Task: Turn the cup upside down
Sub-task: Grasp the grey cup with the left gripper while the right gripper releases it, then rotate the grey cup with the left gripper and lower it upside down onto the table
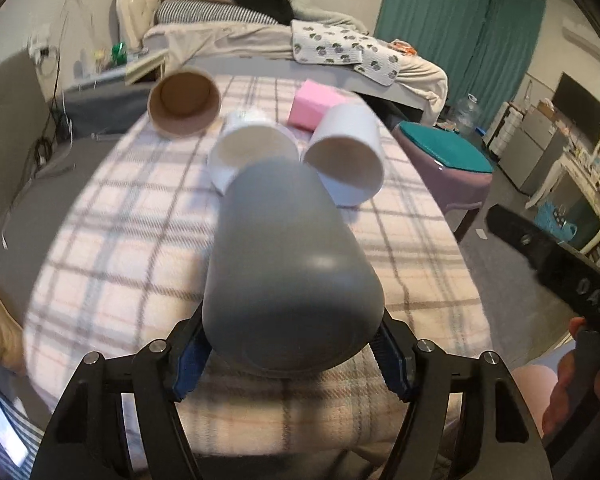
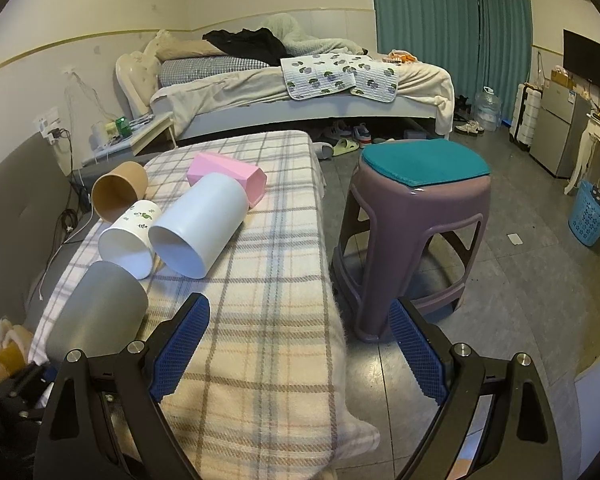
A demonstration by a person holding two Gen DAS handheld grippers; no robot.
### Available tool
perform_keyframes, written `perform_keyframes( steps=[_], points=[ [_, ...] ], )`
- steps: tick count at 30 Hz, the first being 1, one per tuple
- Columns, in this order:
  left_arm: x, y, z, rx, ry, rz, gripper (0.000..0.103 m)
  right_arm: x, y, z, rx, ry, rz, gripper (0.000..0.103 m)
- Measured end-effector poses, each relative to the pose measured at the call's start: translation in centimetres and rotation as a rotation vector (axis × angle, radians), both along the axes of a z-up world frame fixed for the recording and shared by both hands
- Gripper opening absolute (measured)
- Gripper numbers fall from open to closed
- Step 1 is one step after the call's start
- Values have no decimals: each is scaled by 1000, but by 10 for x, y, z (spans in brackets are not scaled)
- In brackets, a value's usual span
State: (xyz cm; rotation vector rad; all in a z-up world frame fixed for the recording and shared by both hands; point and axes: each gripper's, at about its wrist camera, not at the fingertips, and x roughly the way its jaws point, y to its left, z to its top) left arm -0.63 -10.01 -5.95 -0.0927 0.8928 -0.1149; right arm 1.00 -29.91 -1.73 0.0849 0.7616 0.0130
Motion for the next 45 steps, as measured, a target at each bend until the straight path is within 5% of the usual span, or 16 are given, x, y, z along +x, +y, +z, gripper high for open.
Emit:
perform_keyframes(
  steps=[16,45],
  points=[
    [14,9,22,28,0,-3,72,4,6,-5,0,24,16,91],
    [50,12,0,45,52,15,72,4,10,-10,-8,38,17,91]
  ],
)
